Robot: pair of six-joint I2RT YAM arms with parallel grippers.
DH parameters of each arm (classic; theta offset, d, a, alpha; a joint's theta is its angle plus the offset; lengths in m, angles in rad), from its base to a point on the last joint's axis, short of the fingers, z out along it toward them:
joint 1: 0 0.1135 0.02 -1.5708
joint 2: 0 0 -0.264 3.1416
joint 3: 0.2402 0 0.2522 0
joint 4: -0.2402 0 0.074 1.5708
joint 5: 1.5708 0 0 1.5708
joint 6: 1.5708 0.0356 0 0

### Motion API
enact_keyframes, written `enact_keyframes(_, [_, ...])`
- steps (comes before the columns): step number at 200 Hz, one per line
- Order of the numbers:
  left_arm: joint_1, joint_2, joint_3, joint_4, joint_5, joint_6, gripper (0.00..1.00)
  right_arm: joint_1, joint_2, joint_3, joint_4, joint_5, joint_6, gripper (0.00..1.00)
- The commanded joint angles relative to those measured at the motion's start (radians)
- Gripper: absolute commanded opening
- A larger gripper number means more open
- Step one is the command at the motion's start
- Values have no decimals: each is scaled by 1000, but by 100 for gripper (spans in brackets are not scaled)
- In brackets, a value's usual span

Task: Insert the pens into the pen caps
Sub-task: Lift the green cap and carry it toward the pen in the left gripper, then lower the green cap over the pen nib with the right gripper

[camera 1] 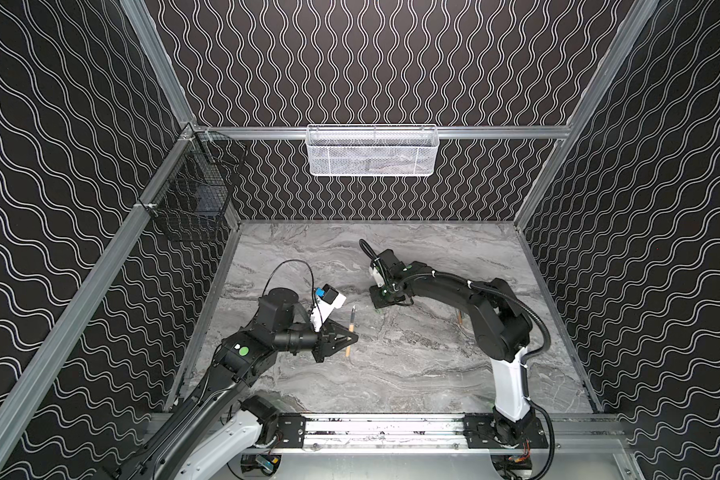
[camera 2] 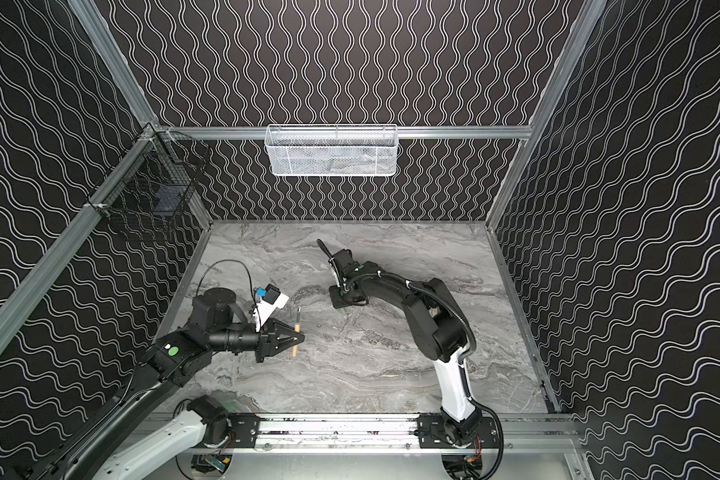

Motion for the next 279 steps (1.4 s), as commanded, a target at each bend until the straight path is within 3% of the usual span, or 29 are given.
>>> enact_keyframes(1, [0,30,-28,160,52,-90,0,-11,-96,-74,110,-55,26,9])
enact_keyframes(49, [-84,84,-105,405,-2,-225,0,-30,-359,-238,323,-135,92,8])
enact_keyframes(77, [-152,167,-134,481,-34,-226,0,-32,-466,-286,391,-191,123,8])
enact_keyframes(125, [-161,229,-173,577,-45,-213,0,-33,-605,-363,493,-284,184,9])
enact_keyframes(182, [-162,286,-174,657,-35,-215,0,-25,-682,-418,576,-358,228,10])
enact_keyframes(279, [-162,253,-185,677,-72,-201,0,18,-721,-447,634,-388,257,10])
